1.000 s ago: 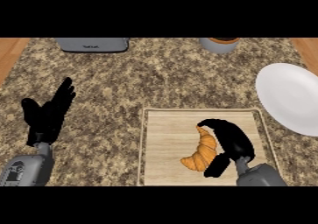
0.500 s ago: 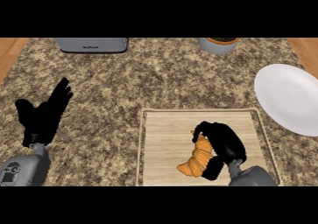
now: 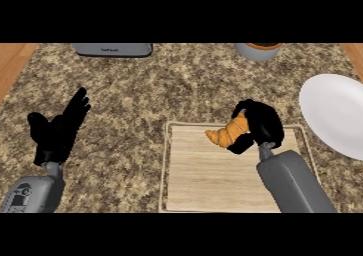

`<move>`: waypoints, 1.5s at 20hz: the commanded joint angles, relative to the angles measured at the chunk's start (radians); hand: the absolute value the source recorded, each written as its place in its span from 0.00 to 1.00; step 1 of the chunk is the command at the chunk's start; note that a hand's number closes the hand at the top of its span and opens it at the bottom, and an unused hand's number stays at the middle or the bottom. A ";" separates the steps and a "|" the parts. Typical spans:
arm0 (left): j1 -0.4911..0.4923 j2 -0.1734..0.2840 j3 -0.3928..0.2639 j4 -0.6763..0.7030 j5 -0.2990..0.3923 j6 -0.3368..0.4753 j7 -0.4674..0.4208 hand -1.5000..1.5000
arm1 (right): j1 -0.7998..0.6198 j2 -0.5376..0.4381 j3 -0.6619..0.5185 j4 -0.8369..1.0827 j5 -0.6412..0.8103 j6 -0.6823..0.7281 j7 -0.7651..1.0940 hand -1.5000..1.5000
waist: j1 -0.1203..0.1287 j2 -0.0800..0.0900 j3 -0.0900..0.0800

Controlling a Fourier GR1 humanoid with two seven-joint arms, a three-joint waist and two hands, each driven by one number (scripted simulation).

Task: Pick the croissant from the tray and place it in the plate

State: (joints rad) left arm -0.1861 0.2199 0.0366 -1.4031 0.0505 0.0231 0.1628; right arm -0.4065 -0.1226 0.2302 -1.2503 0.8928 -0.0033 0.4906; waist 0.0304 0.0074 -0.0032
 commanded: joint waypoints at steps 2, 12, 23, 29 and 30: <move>0.018 0.001 -0.014 -0.016 -0.008 -0.011 -0.003 0.50 | -0.209 -0.006 -0.134 0.180 0.112 -0.226 0.089 1.00 | 0.030 0.008 0.005; -0.019 0.013 0.016 -0.022 0.000 0.001 0.051 0.50 | -0.358 -0.084 -0.210 0.288 0.409 -0.516 0.343 1.00 | -0.013 -0.004 0.004; 0.043 -0.035 -0.008 -0.058 -0.037 0.029 0.027 0.50 | -0.295 -0.243 -0.424 0.361 0.189 -0.606 0.182 1.00 | -0.024 -0.006 0.004; -0.009 -0.008 0.034 0.032 -0.021 -0.015 -0.002 0.50 | -0.248 -0.319 -0.492 0.484 0.085 -0.670 0.000 1.00 | -0.025 -0.003 0.004; 0.003 -0.027 0.020 0.036 -0.023 -0.014 -0.021 0.50 | -0.229 -0.331 -0.509 0.520 0.066 -0.692 -0.039 1.00 | -0.023 -0.002 0.004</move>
State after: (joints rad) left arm -0.1810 0.2086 0.0615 -1.3993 0.0311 0.0166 0.1707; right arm -0.6673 -0.3938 -0.2292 -0.8111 1.0294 -0.6723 0.5671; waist 0.0063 0.0032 0.0005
